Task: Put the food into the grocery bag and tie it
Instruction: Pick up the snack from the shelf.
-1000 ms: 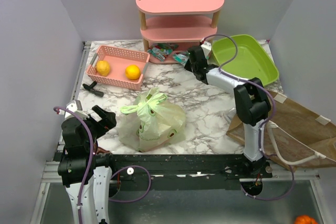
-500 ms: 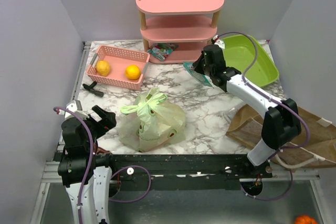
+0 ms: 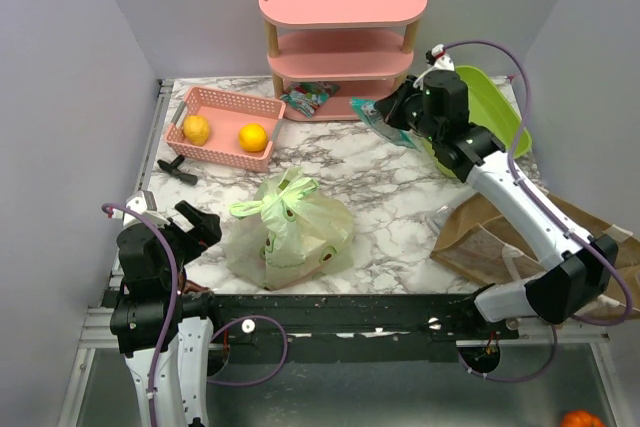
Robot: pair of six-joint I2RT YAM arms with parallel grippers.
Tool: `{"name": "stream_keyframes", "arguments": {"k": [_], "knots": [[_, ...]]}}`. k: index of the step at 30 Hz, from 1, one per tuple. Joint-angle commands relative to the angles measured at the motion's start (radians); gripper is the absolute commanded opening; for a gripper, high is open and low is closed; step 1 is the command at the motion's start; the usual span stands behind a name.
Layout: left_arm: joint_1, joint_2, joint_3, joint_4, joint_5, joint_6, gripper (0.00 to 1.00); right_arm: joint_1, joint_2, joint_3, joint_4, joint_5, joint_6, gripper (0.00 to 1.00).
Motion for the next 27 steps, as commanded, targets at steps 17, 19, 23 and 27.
{"name": "stream_keyframes", "arguments": {"k": [17,19,23,27], "knots": [[0.007,0.033,0.002,0.014,0.019,0.013,0.97,-0.002,-0.341,0.301,-0.211,0.077,-0.122,0.01],[0.004,0.04,0.003,0.028,0.05,0.025,0.97,-0.003,-0.375,0.312,-0.238,0.107,-0.132,0.01],[0.003,0.052,-0.005,0.066,0.111,0.038,0.97,-0.002,-0.437,0.348,-0.302,0.2,-0.168,0.01],[0.004,0.054,-0.004,0.069,0.083,0.024,0.96,-0.002,-0.5,0.372,-0.371,0.297,-0.193,0.01]]}}
